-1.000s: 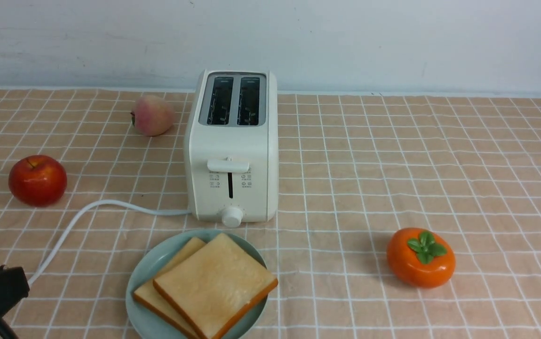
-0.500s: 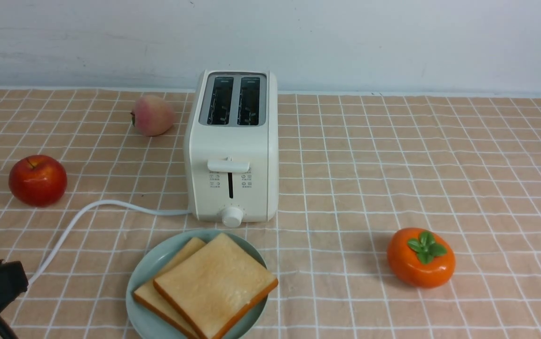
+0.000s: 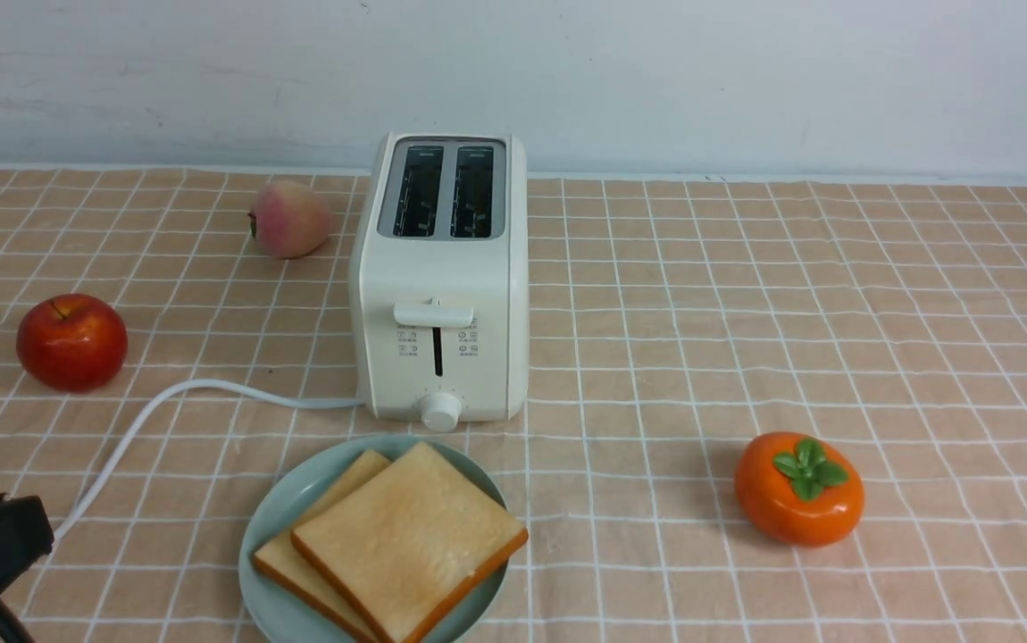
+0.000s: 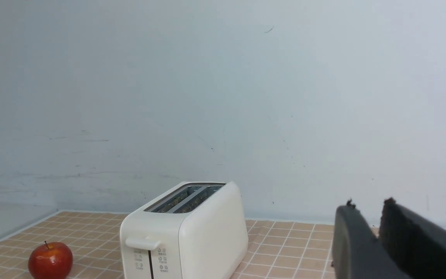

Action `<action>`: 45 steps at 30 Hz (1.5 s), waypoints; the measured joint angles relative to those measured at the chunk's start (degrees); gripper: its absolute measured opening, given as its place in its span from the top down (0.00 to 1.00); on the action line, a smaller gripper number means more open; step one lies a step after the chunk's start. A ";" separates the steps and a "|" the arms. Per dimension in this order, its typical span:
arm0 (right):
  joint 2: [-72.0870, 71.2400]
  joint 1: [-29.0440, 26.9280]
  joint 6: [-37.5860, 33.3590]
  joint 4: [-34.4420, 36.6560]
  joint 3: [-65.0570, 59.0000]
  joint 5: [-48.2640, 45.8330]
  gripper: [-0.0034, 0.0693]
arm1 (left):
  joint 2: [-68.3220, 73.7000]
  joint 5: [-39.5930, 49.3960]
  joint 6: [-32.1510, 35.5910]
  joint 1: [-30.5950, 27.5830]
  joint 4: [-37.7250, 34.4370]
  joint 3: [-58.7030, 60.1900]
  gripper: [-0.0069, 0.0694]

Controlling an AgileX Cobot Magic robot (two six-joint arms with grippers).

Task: Take toasted bread from bread machine on light coffee tablecloth place on plate.

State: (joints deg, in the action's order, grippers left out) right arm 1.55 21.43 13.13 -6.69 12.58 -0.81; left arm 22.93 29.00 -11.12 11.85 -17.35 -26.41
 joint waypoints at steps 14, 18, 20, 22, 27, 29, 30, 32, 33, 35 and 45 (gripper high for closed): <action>-0.07 0.00 0.05 0.00 0.00 0.06 0.78 | -10.87 -8.73 1.36 -5.24 5.28 12.09 0.92; -0.07 0.00 0.05 0.00 0.00 0.06 0.77 | -19.98 -12.58 1.37 -6.21 8.55 20.67 0.92; -0.07 0.00 0.05 0.00 0.00 0.06 0.77 | -22.11 -12.63 1.37 -6.33 9.20 23.09 0.91; -0.07 0.00 0.05 0.00 0.00 0.06 0.76 | -23.43 -12.51 1.37 -6.39 9.64 26.51 0.91; -0.15 0.00 0.05 0.00 0.00 0.18 0.75 | -23.51 -9.08 1.37 -6.39 9.88 28.01 0.91; -0.21 0.00 0.05 0.00 0.00 0.22 0.75 | -23.51 -7.70 1.37 -6.39 10.01 28.01 0.91; -0.21 0.00 0.05 0.00 0.00 0.28 0.75 | -23.51 -7.49 1.37 -6.39 10.09 28.01 0.91; -0.21 0.00 0.05 0.00 0.00 0.28 0.75 | -23.51 -7.31 1.37 -6.39 10.09 28.01 0.91; -0.21 0.00 0.05 0.00 0.00 0.28 0.74 | -23.51 -7.25 1.37 -6.39 10.09 28.01 0.91; -0.21 0.00 0.05 0.00 0.00 0.28 0.74 | -23.51 -7.20 1.37 -6.39 10.09 28.01 0.90; -0.21 0.00 0.05 0.00 0.00 0.28 0.73 | -23.51 -6.91 1.37 -6.39 10.13 28.01 0.89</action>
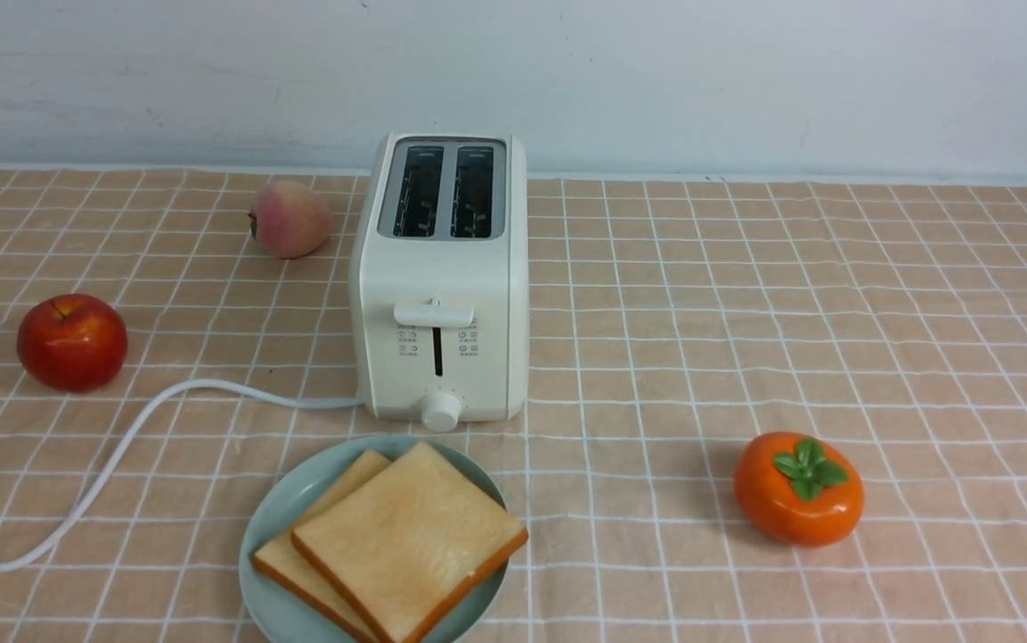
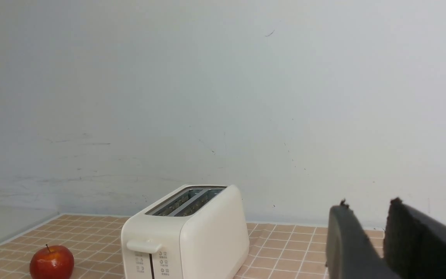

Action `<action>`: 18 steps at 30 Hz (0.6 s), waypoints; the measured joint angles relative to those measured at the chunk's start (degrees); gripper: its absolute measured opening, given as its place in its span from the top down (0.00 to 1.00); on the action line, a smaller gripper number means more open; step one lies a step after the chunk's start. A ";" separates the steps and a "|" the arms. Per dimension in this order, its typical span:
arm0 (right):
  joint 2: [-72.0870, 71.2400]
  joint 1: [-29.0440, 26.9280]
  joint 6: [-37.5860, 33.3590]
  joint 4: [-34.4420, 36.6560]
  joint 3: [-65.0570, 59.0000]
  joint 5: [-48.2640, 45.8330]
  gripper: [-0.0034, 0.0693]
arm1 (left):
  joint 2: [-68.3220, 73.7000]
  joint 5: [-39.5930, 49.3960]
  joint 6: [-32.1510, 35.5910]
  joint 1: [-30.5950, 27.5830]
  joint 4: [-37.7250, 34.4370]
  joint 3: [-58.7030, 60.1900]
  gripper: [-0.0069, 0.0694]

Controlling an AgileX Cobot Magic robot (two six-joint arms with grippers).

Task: Take toasted bread from bread machine on light coffee tablecloth place on plate.

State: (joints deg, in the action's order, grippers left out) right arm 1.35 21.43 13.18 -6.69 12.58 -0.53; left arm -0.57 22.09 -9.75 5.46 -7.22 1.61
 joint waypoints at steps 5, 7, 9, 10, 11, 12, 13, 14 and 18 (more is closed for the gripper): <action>0.00 0.00 0.00 0.00 0.00 0.00 0.73 | 0.00 0.04 0.00 0.00 0.00 0.00 0.88; 0.00 0.00 0.00 0.00 0.00 0.00 0.73 | 0.00 0.04 0.00 0.00 0.00 0.00 0.88; 0.00 0.00 0.00 0.00 0.00 0.00 0.72 | 0.00 0.04 0.00 0.00 0.00 0.00 0.88; 0.00 0.00 0.00 0.00 0.00 0.00 0.72 | 0.00 0.04 0.00 0.00 0.00 0.00 0.87; 0.00 0.00 0.00 0.00 0.00 0.00 0.72 | 0.00 0.04 0.00 0.00 0.00 0.00 0.87; 0.00 0.00 0.00 0.32 0.00 0.00 0.72 | 0.00 0.04 0.00 0.00 0.00 0.00 0.87; -0.02 0.00 0.00 1.12 0.00 0.00 0.72 | 0.00 0.04 0.00 0.00 0.00 0.00 0.87; -0.02 0.00 0.00 2.61 0.00 -0.08 0.71 | 0.00 0.04 0.00 0.00 0.00 0.00 0.87; -0.02 0.00 -2.49 9.05 0.00 -2.32 0.70 | 0.00 0.04 0.00 0.00 0.00 0.00 0.87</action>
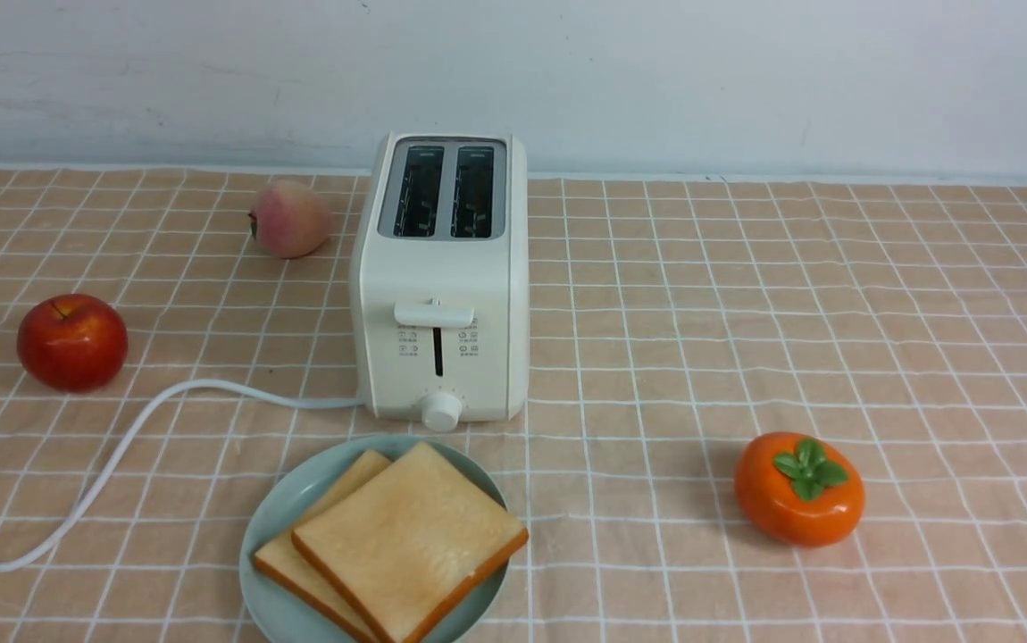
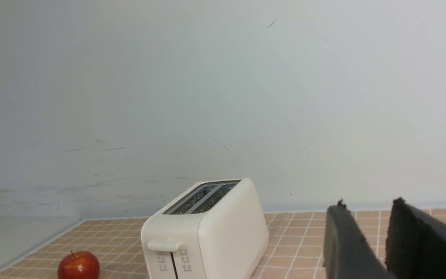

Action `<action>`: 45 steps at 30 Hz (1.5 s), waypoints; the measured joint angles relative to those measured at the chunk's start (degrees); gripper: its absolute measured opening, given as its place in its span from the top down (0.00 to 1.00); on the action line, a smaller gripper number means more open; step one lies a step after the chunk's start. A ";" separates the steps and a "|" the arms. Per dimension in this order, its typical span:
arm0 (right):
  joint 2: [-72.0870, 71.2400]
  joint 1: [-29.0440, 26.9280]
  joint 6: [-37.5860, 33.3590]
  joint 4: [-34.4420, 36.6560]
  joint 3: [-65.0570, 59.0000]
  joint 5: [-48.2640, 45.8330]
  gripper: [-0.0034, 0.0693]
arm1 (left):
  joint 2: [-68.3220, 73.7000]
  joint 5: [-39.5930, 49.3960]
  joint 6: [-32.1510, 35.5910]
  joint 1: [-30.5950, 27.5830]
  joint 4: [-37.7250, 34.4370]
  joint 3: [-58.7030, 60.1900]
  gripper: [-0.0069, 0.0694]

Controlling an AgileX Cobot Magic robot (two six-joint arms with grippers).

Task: Take toasted bread from bread machine on light coffee tablecloth place on plate.

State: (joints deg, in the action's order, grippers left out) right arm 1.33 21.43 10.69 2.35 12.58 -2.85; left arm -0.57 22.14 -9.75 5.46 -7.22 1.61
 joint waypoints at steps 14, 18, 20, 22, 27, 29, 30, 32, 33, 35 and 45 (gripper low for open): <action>-1.91 -9.57 -1.85 -3.06 -4.78 -16.13 0.70 | 0.00 0.00 0.00 0.00 0.00 0.00 0.86; -1.91 -15.93 -1.85 -3.29 -11.00 -17.58 0.69 | 0.00 0.00 0.00 0.00 0.00 0.00 0.85; -1.91 -18.84 -1.85 -3.24 -13.30 -19.64 0.69 | 0.00 -0.06 0.00 0.00 0.00 0.00 0.85; -1.91 -20.01 -2.01 -3.24 -13.30 -19.59 0.69 | 0.00 0.03 0.00 0.00 0.00 0.00 0.85; -1.91 -20.44 -2.85 -3.71 -13.30 -19.59 0.68 | 0.00 0.03 0.00 0.00 0.00 0.00 0.84; -1.91 -20.44 -3.03 -3.78 -13.30 -19.59 0.67 | 0.00 0.03 0.00 0.00 0.00 0.00 0.84; -1.91 -20.44 -3.09 -3.84 -13.30 -19.59 0.67 | 0.00 0.03 0.00 0.00 0.00 0.00 0.84; -1.91 -20.49 -3.09 -3.84 -13.30 -19.59 0.67 | 0.00 0.03 0.00 0.00 0.00 0.00 0.84; -1.91 -20.49 -3.09 -3.89 -13.30 -19.59 0.67 | 0.00 0.03 0.00 0.00 0.00 0.00 0.84; -1.91 -20.49 -3.10 -3.89 -13.30 -19.59 0.66 | 0.00 0.03 0.00 0.00 0.00 0.00 0.84; -1.91 -20.49 -3.30 -3.89 -13.30 -19.59 0.65 | 0.00 0.03 0.00 0.00 0.00 0.00 0.82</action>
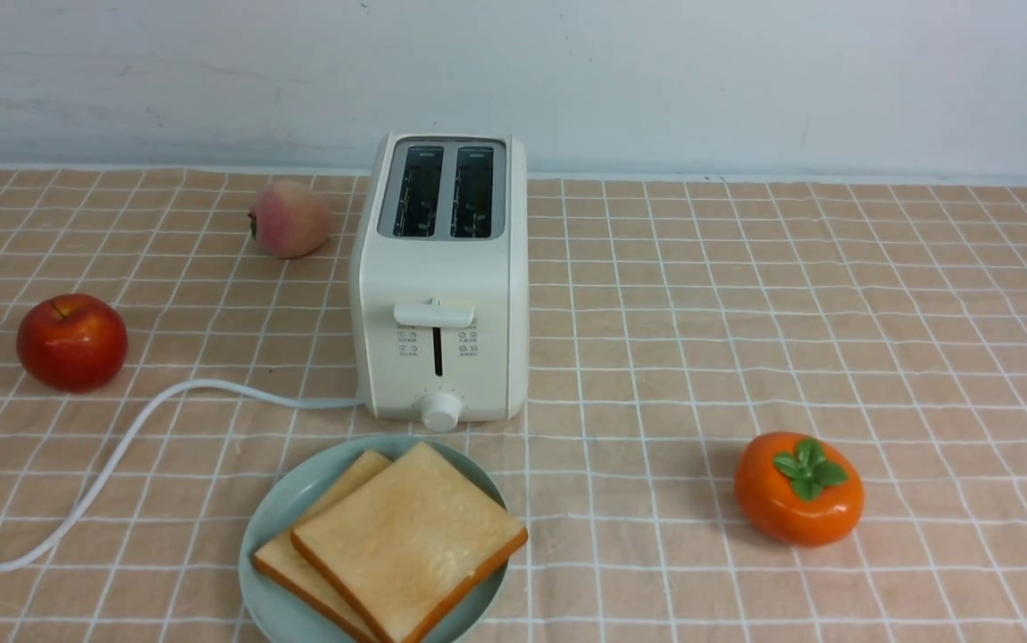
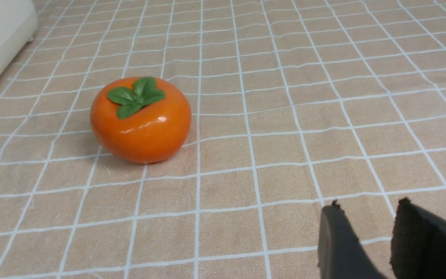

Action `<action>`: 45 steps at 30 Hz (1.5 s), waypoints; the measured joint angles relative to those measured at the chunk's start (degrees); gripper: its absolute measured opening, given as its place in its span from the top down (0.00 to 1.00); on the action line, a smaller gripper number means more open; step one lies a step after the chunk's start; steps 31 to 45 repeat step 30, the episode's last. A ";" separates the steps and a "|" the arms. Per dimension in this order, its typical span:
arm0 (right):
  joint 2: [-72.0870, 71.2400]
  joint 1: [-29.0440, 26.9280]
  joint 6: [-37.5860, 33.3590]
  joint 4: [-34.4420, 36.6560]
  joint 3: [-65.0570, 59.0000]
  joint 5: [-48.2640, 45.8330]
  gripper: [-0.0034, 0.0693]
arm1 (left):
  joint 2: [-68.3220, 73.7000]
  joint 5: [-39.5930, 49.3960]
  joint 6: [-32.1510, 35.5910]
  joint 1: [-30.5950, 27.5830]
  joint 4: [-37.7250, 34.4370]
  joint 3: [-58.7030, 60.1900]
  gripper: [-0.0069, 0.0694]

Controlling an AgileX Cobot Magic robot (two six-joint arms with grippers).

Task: Take toasted bread from bread machine on light coffee tablecloth place on plate.

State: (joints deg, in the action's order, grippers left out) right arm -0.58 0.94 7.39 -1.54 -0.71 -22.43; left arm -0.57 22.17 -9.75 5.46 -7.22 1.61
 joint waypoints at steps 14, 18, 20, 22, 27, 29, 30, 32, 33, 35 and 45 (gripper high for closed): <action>0.00 0.00 0.00 0.00 0.00 0.00 0.63 | 0.00 0.00 0.00 0.00 0.00 0.00 0.81; 0.00 0.00 0.00 0.00 0.00 0.00 0.63 | 0.00 0.00 0.00 0.00 0.00 0.00 0.81; 0.00 0.00 0.00 0.00 0.00 0.00 0.63 | 0.00 0.00 0.00 0.00 0.00 0.00 0.80; 0.00 0.00 -0.07 0.00 0.00 0.00 0.63 | 0.00 0.00 0.00 0.00 0.00 0.00 0.80; 0.00 0.00 -0.18 0.00 0.00 0.00 0.63 | 0.00 0.00 0.00 0.00 0.00 0.00 0.79; 0.00 0.00 -0.18 0.00 0.00 0.00 0.62 | 0.00 0.00 0.00 0.00 0.00 0.00 0.79; 0.00 0.00 -0.18 0.00 0.00 0.00 0.62 | 0.00 0.00 0.00 0.00 0.00 0.00 0.79; 0.00 0.00 -0.18 0.00 0.00 0.00 0.62 | 0.00 0.00 0.00 0.00 0.00 0.00 0.79; 0.00 0.00 -0.18 0.00 0.00 0.00 0.62 | 0.00 0.00 0.00 0.00 0.00 0.00 0.79; 0.00 0.00 -0.18 0.00 0.00 0.00 0.62 | 0.00 0.00 0.00 0.00 0.00 0.00 0.79; 0.00 0.00 -0.18 0.00 0.00 0.00 0.62 | 0.00 0.00 0.00 0.00 0.00 0.00 0.79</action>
